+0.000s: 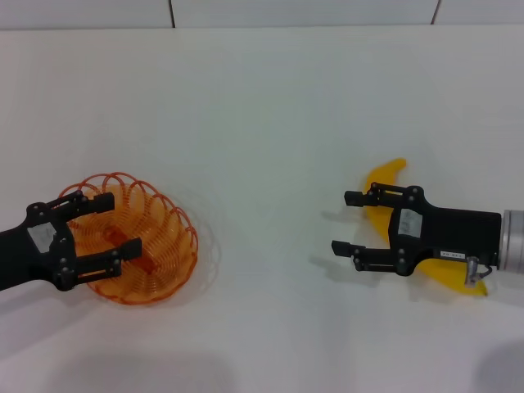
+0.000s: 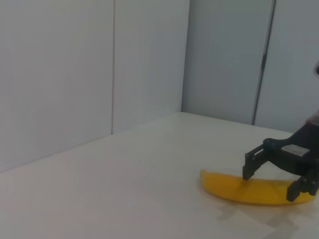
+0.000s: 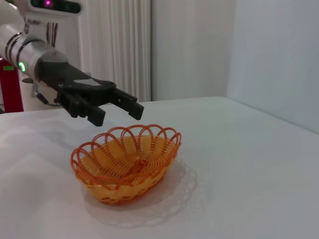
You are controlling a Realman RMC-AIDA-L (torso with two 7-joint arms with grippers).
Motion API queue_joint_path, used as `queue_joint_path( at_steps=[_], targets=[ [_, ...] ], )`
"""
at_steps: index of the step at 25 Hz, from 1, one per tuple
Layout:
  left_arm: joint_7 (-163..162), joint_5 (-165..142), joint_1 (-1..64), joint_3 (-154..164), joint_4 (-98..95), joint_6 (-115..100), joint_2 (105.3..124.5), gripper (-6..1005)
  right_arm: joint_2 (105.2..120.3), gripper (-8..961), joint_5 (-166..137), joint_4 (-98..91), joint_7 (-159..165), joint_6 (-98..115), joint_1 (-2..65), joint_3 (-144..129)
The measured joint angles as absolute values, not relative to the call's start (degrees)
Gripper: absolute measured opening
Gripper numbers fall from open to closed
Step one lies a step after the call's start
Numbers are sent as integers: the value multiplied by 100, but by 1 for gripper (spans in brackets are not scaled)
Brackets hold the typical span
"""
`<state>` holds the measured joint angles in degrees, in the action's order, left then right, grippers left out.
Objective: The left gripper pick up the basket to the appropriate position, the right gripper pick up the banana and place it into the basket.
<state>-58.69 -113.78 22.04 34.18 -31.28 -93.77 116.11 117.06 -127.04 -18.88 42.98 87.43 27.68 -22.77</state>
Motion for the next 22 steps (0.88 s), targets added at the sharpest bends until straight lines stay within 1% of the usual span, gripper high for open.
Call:
queue_joint_path(
  at_steps=[17, 22],
  targets=[
    [-5909, -11381, 2199, 3398, -3130, -9378, 11611, 859, 11702, 774, -12695, -1890, 4323, 8781, 2727, -2285],
    [-7036, -11230, 2369, 3300, -3630, -9383, 11568, 854, 11695, 774, -12691, -1890, 4316, 8775, 2730, -2285]
  ],
)
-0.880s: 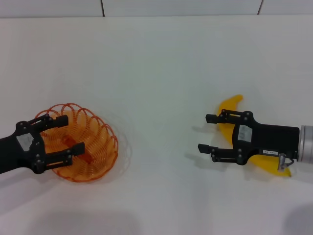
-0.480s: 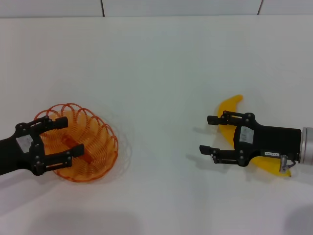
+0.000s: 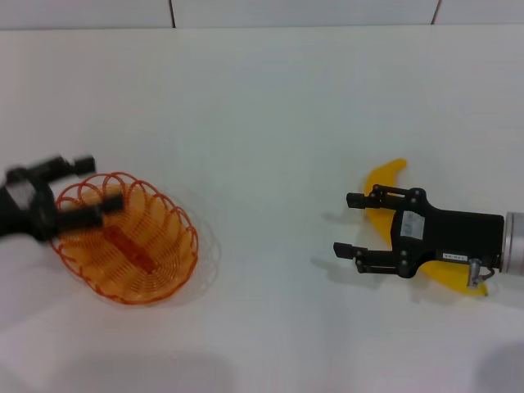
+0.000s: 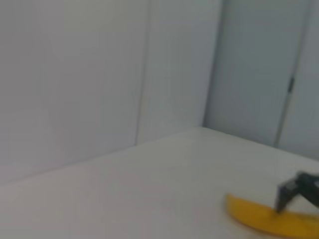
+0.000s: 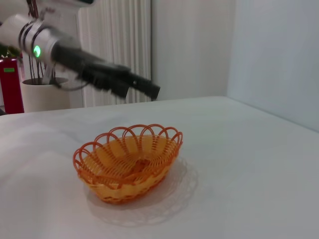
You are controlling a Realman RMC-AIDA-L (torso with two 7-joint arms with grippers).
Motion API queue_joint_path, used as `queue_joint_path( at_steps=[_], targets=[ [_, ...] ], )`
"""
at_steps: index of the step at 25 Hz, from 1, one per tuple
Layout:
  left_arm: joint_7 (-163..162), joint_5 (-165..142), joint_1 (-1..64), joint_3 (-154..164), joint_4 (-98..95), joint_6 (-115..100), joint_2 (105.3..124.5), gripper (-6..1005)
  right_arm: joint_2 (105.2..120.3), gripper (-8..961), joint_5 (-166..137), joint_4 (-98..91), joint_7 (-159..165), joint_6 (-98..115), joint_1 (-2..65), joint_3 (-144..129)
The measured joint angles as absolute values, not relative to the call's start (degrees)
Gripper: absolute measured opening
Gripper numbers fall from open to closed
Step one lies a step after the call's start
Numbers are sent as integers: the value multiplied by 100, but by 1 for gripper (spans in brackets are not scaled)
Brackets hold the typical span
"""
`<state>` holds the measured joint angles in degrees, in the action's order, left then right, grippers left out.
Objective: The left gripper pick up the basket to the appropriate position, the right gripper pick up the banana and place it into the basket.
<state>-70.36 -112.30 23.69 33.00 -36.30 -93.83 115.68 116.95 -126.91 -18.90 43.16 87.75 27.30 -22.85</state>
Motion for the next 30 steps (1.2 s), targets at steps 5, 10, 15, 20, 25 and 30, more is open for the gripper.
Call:
queue_joint_path(
  at_steps=[5, 10, 15, 20, 25, 30],
  targets=[
    [-9533, -12052, 2947, 3397, -4894, -9418, 11216, 849, 11695, 773, -12682, -1890, 4320, 8767, 2776, -2285],
    [-10641, -13316, 3758, 4367, -5132, -9460, 10627, 845, 11696, 773, -12673, -1890, 4330, 8768, 2815, -2285],
    [-10470, -14164, 4025, 5208, -5688, -9416, 10719, 840, 11688, 773, -12675, -1890, 4330, 8779, 2893, -2285],
    [-9997, -14512, 4044, 5237, -6017, -9255, 11101, 835, 11704, 773, -12682, -1890, 4330, 8781, 2951, -2285],
    [-9611, -14841, 4057, 5289, -5876, -8665, 11453, 830, 11707, 773, -12680, -1890, 4330, 8781, 2958, -2285],
    [-9470, -15130, 4129, 5302, -5581, -8263, 11611, 826, 11707, 773, -12680, -1889, 4329, 8781, 2965, -2285]
  ],
)
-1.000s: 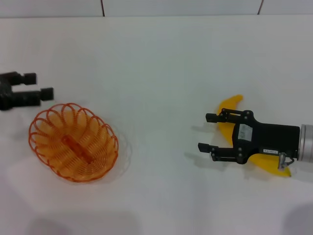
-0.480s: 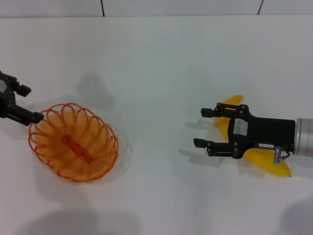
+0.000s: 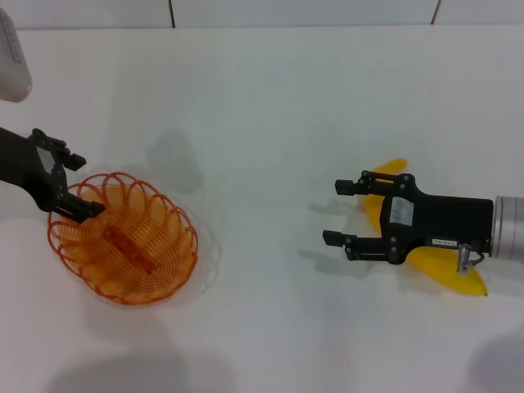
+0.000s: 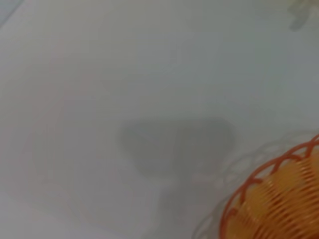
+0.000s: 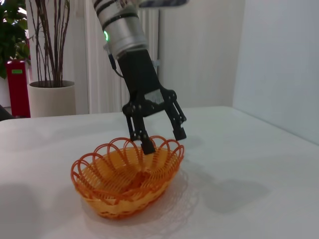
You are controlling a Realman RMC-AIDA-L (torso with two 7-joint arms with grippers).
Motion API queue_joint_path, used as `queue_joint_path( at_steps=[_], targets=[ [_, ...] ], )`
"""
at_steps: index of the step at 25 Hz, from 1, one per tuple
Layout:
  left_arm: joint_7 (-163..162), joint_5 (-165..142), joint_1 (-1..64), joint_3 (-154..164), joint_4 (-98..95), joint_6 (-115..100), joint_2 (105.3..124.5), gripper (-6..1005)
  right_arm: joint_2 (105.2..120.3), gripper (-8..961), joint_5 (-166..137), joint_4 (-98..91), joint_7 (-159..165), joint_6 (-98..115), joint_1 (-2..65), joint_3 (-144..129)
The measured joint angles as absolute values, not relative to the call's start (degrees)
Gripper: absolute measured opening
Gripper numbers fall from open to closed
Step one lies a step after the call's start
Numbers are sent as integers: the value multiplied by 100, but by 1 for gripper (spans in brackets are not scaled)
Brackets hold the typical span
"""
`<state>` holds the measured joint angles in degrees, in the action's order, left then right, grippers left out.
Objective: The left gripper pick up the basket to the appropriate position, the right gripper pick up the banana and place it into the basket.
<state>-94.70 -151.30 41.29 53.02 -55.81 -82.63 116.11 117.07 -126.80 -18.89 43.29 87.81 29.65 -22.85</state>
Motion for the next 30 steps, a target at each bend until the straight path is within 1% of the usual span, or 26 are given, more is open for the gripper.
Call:
queue_joint_path(
  at_steps=[9, 18, 23, 29, 30],
  targets=[
    [-9554, -15121, 4189, 5660, -5382, -7897, 11624, 817, 11706, 773, -12673, -1809, 4325, 8742, 2979, -2285],
    [-9680, -15120, 4220, 5844, -5316, -7758, 11628, 596, 11703, 772, -12682, -1751, 4314, 8718, 3023, -2285],
    [-9689, -15120, 4230, 5843, -5316, -7755, 11628, 380, 11699, 772, -12685, -1741, 4309, 8718, 3024, -2285],
    [-9713, -15121, 4236, 5839, -5329, -7765, 11628, 157, 11698, 772, -12691, -1740, 4309, 8718, 3024, -2285],
    [-9718, -15121, 4236, 5840, -5336, -7769, 11628, 143, 11698, 772, -12691, -1740, 4309, 8718, 3024, -2285]
  ],
)
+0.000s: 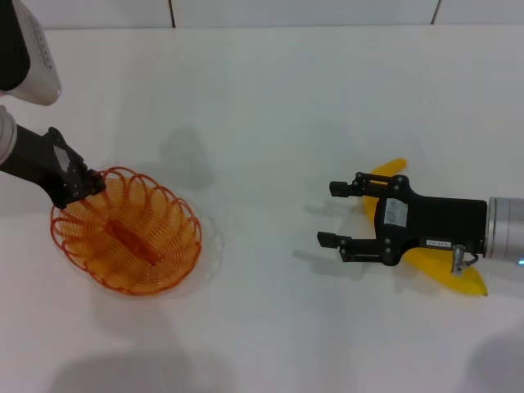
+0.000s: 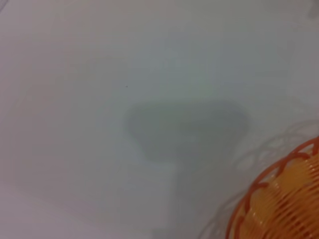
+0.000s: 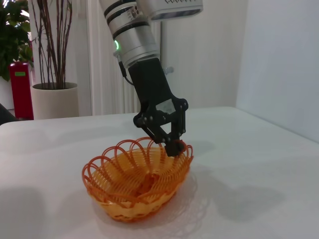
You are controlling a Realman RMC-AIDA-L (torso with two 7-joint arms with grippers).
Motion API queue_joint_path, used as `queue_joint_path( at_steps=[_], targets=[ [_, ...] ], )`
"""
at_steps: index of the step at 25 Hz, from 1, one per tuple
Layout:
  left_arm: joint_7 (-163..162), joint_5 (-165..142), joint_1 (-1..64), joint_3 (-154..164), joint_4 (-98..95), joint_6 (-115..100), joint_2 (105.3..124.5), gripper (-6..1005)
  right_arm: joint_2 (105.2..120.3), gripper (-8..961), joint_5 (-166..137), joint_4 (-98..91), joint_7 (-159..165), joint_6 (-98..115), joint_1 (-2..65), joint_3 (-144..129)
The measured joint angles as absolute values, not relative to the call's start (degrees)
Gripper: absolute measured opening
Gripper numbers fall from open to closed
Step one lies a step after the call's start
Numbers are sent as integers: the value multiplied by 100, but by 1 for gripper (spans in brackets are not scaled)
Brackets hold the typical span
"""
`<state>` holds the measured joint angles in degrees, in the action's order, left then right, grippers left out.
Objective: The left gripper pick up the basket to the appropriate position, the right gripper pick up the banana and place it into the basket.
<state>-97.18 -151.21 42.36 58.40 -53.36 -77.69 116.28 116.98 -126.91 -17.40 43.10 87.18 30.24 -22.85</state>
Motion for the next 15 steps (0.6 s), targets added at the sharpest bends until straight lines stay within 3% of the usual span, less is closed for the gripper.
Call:
queue_joint_path(
  at_steps=[4, 15],
  targets=[
    [-9741, -15119, 4236, 5899, -5360, -7779, 11628, 89, 11698, 772, -12692, -1740, 4314, 8718, 3024, -2285],
    [-9824, -15114, 4237, 6038, -5382, -7800, 11628, 85, 11698, 772, -12691, -1740, 4320, 8718, 3018, -2285]
  ],
)
